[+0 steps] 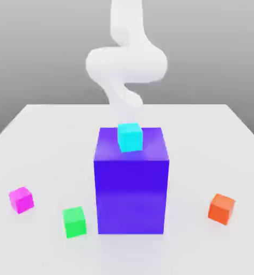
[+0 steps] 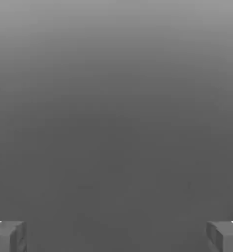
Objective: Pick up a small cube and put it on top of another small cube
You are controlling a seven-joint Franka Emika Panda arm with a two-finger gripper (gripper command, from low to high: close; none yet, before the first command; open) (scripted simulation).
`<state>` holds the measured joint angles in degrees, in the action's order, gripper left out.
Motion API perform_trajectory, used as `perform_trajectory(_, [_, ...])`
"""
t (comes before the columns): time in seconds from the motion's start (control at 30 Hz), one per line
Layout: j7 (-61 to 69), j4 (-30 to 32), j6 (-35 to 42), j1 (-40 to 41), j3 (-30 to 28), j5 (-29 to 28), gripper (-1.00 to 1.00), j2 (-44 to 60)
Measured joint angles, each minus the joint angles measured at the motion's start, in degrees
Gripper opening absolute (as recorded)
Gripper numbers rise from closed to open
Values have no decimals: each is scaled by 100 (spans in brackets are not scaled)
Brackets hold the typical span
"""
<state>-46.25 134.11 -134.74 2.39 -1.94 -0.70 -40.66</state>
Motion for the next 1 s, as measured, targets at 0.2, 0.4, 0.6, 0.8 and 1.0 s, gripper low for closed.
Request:
perform_trajectory(0.2, [-78,573,-729,551,-578,-142,0,1267])
perform_trajectory(0.4, [-38,1130,-1441,1065,-1217,-119,0,2497])
perform_trajectory(0.6, [246,1687,-2151,1648,-1847,245,0,3768])
perform_trajectory(0.8, [983,2000,-2905,2328,-1678,1235,0,5079])
perform_trajectory(1.0, [1547,1804,-3635,3168,-694,1967,-100,6027])
